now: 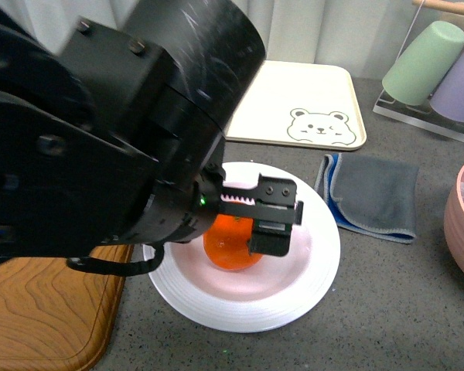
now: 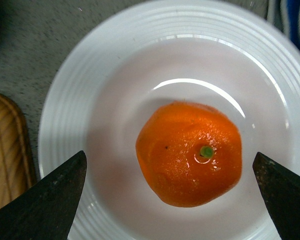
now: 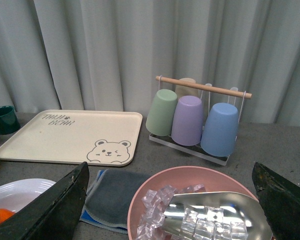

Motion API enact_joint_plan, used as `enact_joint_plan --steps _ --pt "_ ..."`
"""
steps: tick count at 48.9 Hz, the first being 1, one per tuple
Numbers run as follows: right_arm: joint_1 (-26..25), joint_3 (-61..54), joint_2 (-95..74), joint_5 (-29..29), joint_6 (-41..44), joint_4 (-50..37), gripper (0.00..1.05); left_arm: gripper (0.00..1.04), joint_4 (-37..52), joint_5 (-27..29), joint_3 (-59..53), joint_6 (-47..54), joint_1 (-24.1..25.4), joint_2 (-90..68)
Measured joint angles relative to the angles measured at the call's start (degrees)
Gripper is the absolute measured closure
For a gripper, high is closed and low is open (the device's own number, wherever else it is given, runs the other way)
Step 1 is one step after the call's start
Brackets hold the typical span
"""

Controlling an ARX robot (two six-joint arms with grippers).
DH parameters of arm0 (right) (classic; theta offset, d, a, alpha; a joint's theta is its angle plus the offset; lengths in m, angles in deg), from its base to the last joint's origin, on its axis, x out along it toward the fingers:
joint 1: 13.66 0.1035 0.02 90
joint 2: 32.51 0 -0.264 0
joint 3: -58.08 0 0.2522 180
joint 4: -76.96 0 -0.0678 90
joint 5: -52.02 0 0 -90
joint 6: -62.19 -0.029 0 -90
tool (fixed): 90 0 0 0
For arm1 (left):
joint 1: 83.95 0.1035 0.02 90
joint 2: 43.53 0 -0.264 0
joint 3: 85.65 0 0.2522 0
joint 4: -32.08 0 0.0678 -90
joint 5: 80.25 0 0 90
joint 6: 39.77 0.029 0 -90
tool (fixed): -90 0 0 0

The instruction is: Place orange and plate with both arms

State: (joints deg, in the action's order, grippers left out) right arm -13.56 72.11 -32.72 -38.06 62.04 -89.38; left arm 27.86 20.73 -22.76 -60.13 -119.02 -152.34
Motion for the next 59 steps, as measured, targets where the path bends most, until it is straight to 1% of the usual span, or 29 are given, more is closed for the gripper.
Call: enact_joint_plan --steps 1,2,4,5,6,7,8,10,12,13,17,21,23,24,26,28,38,56,57,59 --pt "0.0 0.0 0.0 0.0 0.0 0.0 0.09 0.07 0.4 0.1 -0.7 -0.6 0.2 1.3" --pt "0.0 0.0 0.0 0.0 0.0 0.0 0.09 0.09 4.8 3.4 -2.7 0.4 0.1 2.3" --pt "0.0 0.0 0.0 0.0 0.0 0.0 0.09 0.16 17.6 10.9 -7.1 3.8 0.4 3.3" --pt "0.0 0.0 0.0 0.0 0.0 0.0 0.09 0.18 20.8 11.8 -8.3 4.8 0.5 3.5" --pt "0.0 0.0 0.0 -0.1 0.0 0.0 0.09 0.23 30.2 16.2 -12.3 8.5 1.1 4.3" --pt "0.0 0.0 0.0 -0.1 0.0 0.0 0.09 0.27 36.6 17.2 -15.3 9.9 1.7 4.9" --pt "0.0 0.0 0.0 0.0 0.0 0.0 0.09 0.32 45.6 17.8 -19.4 12.8 2.9 6.1" --pt "0.0 0.0 0.0 0.1 0.0 0.0 0.09 0.41 56.5 17.6 -24.4 15.4 5.1 8.8" --pt "0.0 0.0 0.0 0.1 0.0 0.0 0.09 0.50 62.9 16.8 -27.6 17.0 7.1 12.1" --pt "0.0 0.0 0.0 0.1 0.0 0.0 0.09 0.56 64.5 15.7 -29.2 17.6 8.3 14.3" --pt "0.0 0.0 0.0 0.0 0.0 0.0 0.09 0.74 64.1 11.9 -34.6 18.8 11.5 20.5" --pt "0.0 0.0 0.0 0.0 0.0 0.0 0.09 0.93 61.6 8.4 -39.1 19.3 15.2 26.3" --pt "0.0 0.0 0.0 0.0 0.0 0.0 0.09 1.01 60.2 6.9 -40.5 19.3 16.6 29.3" --pt "0.0 0.0 0.0 0.0 0.0 0.0 0.09 1.01 59.4 6.4 -41.0 19.5 17.2 30.7" --pt "0.0 0.0 0.0 0.0 0.0 0.0 0.09 1.01 53.9 4.4 -41.7 19.7 18.7 36.0" --pt "0.0 0.0 0.0 0.0 0.0 0.0 0.09 1.01 50.8 3.3 -42.4 19.8 20.0 40.3" --pt "0.0 0.0 0.0 0.0 0.0 0.0 0.09 1.01 43.5 -0.6 -45.6 19.9 24.4 51.3" --pt "0.0 0.0 0.0 0.0 0.0 0.0 0.09 1.01 30.0 -5.5 -47.9 19.9 29.6 68.0" --pt "0.0 0.0 0.0 0.0 0.0 0.0 0.09 1.01 29.6 -6.4 -47.9 19.9 30.1 68.5" --pt "0.0 0.0 0.0 0.0 0.0 0.0 0.09 1.01 27.5 -10.0 -47.9 20.0 32.6 70.7"
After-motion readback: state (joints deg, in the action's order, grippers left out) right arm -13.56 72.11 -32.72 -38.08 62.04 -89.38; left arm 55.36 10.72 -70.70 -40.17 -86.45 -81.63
